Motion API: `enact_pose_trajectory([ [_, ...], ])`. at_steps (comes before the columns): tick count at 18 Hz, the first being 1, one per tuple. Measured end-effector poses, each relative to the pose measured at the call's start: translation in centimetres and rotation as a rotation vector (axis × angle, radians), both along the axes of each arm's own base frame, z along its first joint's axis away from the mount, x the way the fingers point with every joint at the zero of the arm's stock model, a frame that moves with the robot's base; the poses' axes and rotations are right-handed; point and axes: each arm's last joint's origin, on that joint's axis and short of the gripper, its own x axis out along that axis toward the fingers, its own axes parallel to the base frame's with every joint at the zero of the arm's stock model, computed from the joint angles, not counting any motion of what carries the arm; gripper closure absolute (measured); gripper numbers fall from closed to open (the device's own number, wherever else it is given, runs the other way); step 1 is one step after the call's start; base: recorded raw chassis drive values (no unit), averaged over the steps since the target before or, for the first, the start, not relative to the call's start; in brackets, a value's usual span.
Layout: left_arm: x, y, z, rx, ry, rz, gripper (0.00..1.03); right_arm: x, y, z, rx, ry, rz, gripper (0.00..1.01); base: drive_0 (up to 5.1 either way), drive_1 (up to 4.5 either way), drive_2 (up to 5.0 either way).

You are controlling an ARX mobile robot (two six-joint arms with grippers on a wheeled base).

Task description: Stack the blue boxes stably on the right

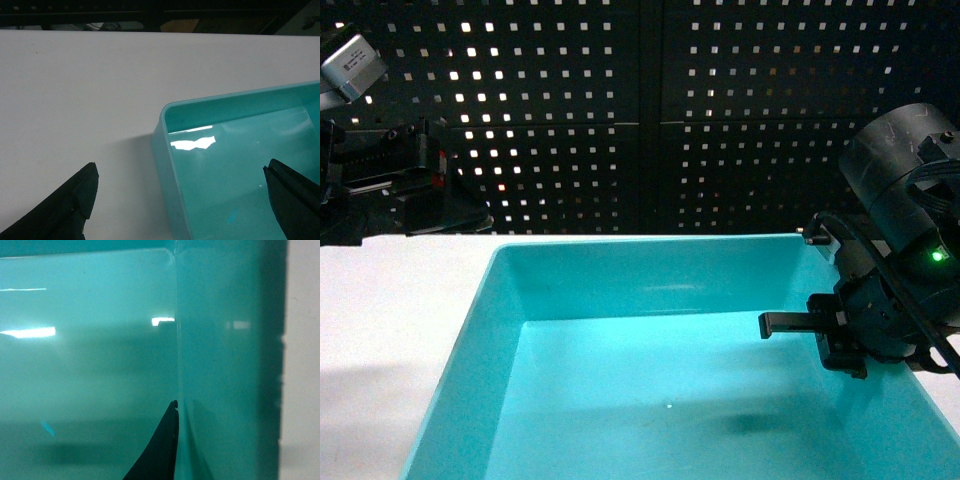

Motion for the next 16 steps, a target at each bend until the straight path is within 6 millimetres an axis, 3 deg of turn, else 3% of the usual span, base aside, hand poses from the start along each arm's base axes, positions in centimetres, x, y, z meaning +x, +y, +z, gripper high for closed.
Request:
enact_pose_trajectory([
  [7,0.0,0.0,0.0,0.005,0.005,0.006,0.05,0.0,0.0,0.0,0.0,0.0,0.0,0.93,0.0,0.0,0.0],
  [12,0.3,1.0,-2.0,0.028,0.18,0.054,0.05,0.0,0.0,0.0,0.0,0.0,0.001,0.93,0.0,0.0,0.0],
  [16,2.2,-1.6,1.1,-0.025,0.172,0.007,0.05,0.0,0.0,0.0,0.001,-0.001,0.001,0.93,0.0,0.0,0.0],
])
